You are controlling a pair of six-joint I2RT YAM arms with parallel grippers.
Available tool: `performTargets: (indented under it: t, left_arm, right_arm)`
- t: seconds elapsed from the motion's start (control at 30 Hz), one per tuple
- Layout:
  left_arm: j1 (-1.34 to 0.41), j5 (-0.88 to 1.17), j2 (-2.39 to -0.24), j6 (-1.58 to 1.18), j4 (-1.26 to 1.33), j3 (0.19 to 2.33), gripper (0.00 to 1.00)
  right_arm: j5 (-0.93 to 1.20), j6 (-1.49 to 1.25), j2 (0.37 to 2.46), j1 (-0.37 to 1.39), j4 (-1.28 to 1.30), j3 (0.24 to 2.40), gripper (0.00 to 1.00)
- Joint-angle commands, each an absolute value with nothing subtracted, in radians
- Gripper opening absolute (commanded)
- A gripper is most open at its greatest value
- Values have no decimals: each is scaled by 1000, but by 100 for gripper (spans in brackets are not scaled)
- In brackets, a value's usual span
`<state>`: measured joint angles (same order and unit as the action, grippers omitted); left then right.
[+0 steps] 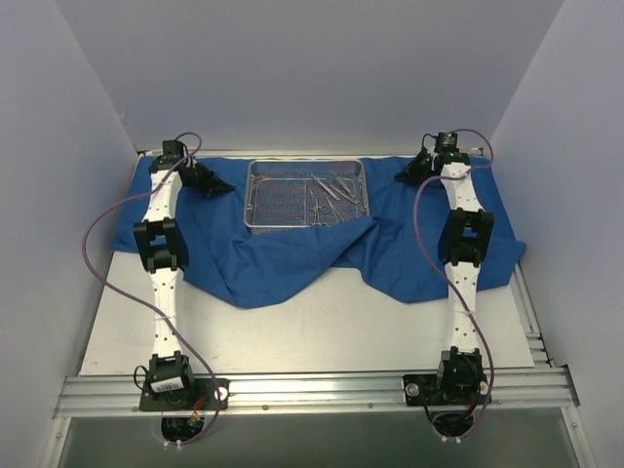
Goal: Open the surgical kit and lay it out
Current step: Smooth out the surgical kit at the center of the board.
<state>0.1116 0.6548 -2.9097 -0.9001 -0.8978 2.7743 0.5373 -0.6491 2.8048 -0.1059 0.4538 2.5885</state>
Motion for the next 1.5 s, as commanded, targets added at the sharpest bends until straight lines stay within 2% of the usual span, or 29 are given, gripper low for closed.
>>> performTargets:
  t: [0.0, 0.07, 0.13, 0.27, 0.53, 0.77, 1.0, 1.2, 1.37, 1.47]
  left_arm:
    - [143, 495, -2959, -884, -882, 2789, 2]
    - [132, 468, -2883, -858, -848, 2767, 4]
    - [123, 440, -2759, -824, -798, 2677, 15]
    - [91, 344, -2562, -750, -776, 2513, 28]
    - [11, 189, -2386, -580, -920, 2326, 28]
    - [-52, 68, -2407, -473, -1048, 2289, 31]
    - [-54, 61, -2476, -482, -1094, 2259, 31]
    - [-55, 80, -2614, -483, -1163, 2393, 31]
    - [-38, 132, -2738, -523, -1200, 2548, 30]
    - [-17, 196, -2770, -571, -1166, 2568, 30]
  right_arm:
    - [402, -568, 2898, -123, 513, 2528, 0]
    - [429, -560, 2819, -112, 448, 2504, 0]
    - [442, -560, 2764, -106, 399, 2503, 0]
    - [437, -586, 2595, -126, 417, 2484, 0]
    - [289, -483, 2333, -129, 606, 2122, 0]
    - [161, -402, 2154, -115, 607, 1811, 0]
    - [103, -364, 2207, -69, 594, 1762, 0]
    - [75, -390, 2322, -35, 571, 1793, 0]
    - [37, -411, 2454, -18, 584, 1900, 0]
    - [18, -422, 2538, -23, 613, 1998, 0]
